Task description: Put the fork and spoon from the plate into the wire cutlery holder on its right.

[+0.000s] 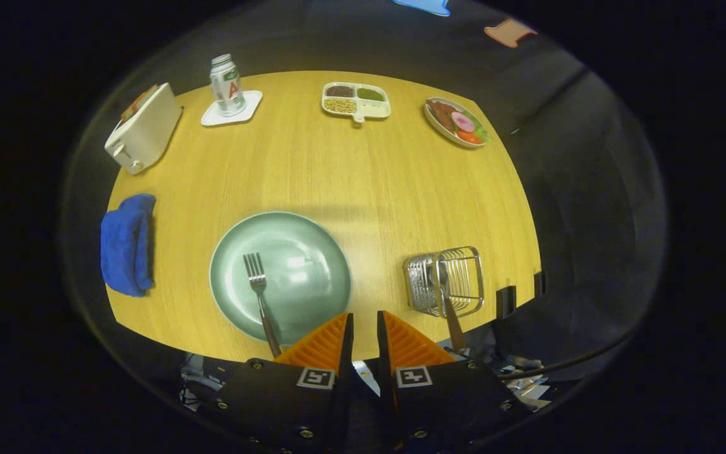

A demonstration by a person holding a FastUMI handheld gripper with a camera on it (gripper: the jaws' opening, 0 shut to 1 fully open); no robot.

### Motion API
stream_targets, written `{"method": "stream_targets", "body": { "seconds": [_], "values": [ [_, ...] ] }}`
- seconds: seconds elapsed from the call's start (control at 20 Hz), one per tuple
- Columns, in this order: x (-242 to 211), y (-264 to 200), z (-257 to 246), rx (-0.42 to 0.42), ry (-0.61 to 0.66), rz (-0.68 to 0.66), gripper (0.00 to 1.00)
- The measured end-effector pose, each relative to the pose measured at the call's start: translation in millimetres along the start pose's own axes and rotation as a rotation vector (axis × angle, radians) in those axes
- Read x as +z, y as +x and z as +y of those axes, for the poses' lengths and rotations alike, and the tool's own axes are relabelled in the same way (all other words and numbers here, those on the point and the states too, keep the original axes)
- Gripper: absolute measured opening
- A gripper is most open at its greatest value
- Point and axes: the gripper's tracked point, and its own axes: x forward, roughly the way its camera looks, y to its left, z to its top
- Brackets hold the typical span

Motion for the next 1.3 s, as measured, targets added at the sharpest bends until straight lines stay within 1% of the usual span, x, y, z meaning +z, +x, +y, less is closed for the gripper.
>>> {"method": "stream_targets", "body": {
  "seconds": [0.3,0.45,0.7,0.9,1.1,1.3],
  "values": [
    [-24,14,57,0.054,-0.155,0.035,0.21],
    [-40,23,74,0.068,-0.204,0.066,0.21],
    [-60,36,91,0.077,-0.231,0.113,0.21],
    [-75,49,103,0.099,-0.218,0.157,0.21],
    [-89,62,104,0.094,-0.222,0.204,0.21],
    [-95,71,104,0.089,-0.213,0.224,0.21]
  ]
}}
